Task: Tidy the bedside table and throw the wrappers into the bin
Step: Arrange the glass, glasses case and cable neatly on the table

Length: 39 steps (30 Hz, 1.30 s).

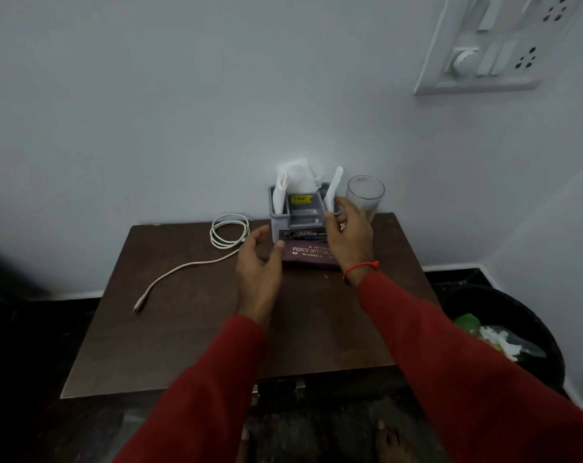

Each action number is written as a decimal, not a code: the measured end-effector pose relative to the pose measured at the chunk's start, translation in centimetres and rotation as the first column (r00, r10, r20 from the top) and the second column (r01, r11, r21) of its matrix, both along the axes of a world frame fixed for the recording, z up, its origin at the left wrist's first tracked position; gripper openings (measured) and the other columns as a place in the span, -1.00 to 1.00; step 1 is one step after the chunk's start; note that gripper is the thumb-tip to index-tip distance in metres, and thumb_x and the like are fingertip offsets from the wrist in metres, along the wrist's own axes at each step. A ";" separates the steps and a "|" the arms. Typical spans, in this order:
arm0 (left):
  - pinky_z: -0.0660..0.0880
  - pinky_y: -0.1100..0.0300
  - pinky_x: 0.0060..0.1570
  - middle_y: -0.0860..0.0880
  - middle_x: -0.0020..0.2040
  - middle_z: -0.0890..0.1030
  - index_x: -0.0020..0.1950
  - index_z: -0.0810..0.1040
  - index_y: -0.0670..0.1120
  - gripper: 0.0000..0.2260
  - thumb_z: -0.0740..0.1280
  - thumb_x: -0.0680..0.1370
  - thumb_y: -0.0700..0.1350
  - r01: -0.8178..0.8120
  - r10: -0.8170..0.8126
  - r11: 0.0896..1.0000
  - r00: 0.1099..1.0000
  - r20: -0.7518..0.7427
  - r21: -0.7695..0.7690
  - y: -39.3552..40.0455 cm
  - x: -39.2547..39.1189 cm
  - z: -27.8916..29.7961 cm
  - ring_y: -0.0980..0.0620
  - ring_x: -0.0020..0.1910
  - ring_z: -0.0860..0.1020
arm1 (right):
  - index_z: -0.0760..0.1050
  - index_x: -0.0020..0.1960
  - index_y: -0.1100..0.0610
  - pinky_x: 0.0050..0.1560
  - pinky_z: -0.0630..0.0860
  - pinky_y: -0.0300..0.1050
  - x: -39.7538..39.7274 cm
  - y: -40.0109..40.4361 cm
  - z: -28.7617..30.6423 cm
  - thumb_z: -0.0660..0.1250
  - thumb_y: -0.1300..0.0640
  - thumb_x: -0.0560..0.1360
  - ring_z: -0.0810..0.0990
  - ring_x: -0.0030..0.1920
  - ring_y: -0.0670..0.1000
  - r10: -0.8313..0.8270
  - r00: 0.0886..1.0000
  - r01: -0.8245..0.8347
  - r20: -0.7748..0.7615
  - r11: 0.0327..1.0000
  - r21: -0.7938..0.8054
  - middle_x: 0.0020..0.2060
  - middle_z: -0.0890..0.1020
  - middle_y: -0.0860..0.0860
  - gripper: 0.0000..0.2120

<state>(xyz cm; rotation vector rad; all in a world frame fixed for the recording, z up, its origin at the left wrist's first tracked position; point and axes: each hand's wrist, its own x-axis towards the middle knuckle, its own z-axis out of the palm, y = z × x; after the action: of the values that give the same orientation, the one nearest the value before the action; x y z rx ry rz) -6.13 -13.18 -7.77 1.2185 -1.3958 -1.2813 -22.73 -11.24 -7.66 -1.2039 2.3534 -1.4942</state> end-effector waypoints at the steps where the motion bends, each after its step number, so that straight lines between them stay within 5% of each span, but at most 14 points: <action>1: 0.50 0.09 0.32 0.12 0.25 0.55 0.38 0.50 0.06 -0.65 0.40 0.60 -0.10 0.003 -0.003 1.000 1.000 0.010 -0.018 -0.4 -0.2 0.0 0.04 0.27 0.55 | 0.46 0.35 0.03 0.24 0.49 -0.04 0.0 -0.1 -0.1 0.29 0.06 0.56 0.54 0.10 0.05 0.008 1.000 -0.008 -0.001 1.000 0.027 0.07 0.52 0.09 -0.65; 5: 0.54 0.34 0.12 0.14 0.30 0.50 0.58 0.33 0.06 -0.48 0.35 0.64 -0.15 0.074 -0.065 0.994 0.991 -0.113 0.079 -1.7 -1.1 0.4 0.21 0.17 0.56 | 0.44 0.37 -0.05 0.29 0.46 -0.04 0.1 -0.2 -1.2 0.28 0.01 0.56 0.47 0.23 0.09 0.012 0.999 -0.009 -0.034 0.996 0.093 0.22 0.41 0.11 -0.62; 10: 0.45 -0.08 0.43 -0.04 0.49 0.49 0.60 0.30 0.07 -0.37 0.38 0.53 -0.02 0.206 -0.203 0.977 0.977 -0.065 0.053 -2.8 -2.6 -0.6 0.02 0.43 0.50 | 0.39 0.42 -0.06 0.27 0.50 0.07 0.0 -0.3 -2.0 0.26 -0.02 0.57 0.47 0.26 0.09 0.035 0.992 -0.022 -0.120 0.994 0.105 0.25 0.43 0.09 -0.58; 20: 0.49 0.02 0.38 -0.05 0.39 0.59 0.55 0.40 0.04 -0.48 0.38 0.60 -0.15 0.152 -0.127 0.983 0.966 0.224 -0.099 -3.6 -1.6 -0.5 0.01 0.33 0.56 | 0.45 0.38 -0.01 0.22 0.51 0.02 0.3 -0.6 -2.4 0.29 0.00 0.56 0.51 0.18 0.05 0.058 0.987 -0.048 -0.150 0.997 0.067 0.17 0.50 0.07 -0.61; 24: 0.36 0.08 0.50 0.06 0.50 0.41 0.66 0.16 0.00 -0.36 0.33 0.63 -0.23 0.176 -0.165 0.983 0.973 0.164 -0.052 -3.2 -1.1 -0.5 0.13 0.45 0.41 | 0.37 0.43 -0.04 0.29 0.46 0.11 0.1 0.0 -2.2 0.30 -0.01 0.54 0.47 0.28 0.08 0.071 0.985 -0.055 -0.157 0.993 0.103 0.25 0.49 0.07 -0.53; 27: 0.34 0.03 0.51 -0.01 0.45 0.46 0.67 0.05 -0.05 -0.29 0.36 0.61 -0.17 0.134 -0.135 0.991 0.974 0.182 0.016 -2.8 -0.6 -1.5 0.10 0.46 0.42 | 0.36 0.37 0.01 0.26 0.40 0.13 0.5 2.1 -2.6 0.36 -0.06 0.47 0.41 0.30 0.13 -0.006 0.979 0.032 -0.205 0.992 0.126 0.30 0.46 0.07 -0.49; 30: 0.38 -0.04 0.48 -0.10 0.44 0.54 0.65 0.15 -0.12 -0.32 0.36 0.59 -0.07 0.148 -0.156 0.988 0.945 0.287 0.049 -2.2 0.0 -2.3 -0.03 0.46 0.47 | 0.44 0.28 0.04 0.21 0.43 0.07 0.8 4.2 -3.8 0.40 -0.06 0.46 0.42 0.22 0.14 0.018 0.974 0.029 -0.225 0.979 0.203 0.23 0.46 0.09 -0.56; 34: 0.40 0.19 0.33 -0.05 0.30 0.66 0.43 0.53 -0.06 -0.63 0.33 0.62 -0.12 0.218 -0.144 0.971 0.864 0.483 -0.100 -0.6 0.5 -1.7 -0.08 0.32 0.58 | 0.53 0.23 0.09 0.22 0.35 -0.14 -0.1 4.3 -4.5 0.35 0.02 0.54 0.43 0.22 0.10 0.148 0.983 -0.121 -0.110 0.967 0.223 0.19 0.50 0.08 -0.70; 39: 0.35 0.31 0.26 -0.12 0.27 0.68 0.39 0.59 -0.12 -0.67 0.33 0.62 -0.14 0.170 -0.061 0.975 0.826 0.560 -0.145 0.3 1.5 -1.6 -0.08 0.27 0.61 | 0.54 0.28 0.17 0.31 0.24 -0.23 -0.1 3.9 -4.5 0.31 0.13 0.58 0.47 0.29 0.11 0.210 0.972 -0.184 -0.104 0.960 0.213 0.27 0.54 0.12 -0.70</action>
<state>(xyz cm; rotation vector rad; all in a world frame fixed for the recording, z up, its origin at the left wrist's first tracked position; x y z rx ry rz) -4.64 -12.85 -9.39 1.4551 -1.9862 -0.8677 -22.84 -7.35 -12.20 -1.4666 2.3110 -1.1185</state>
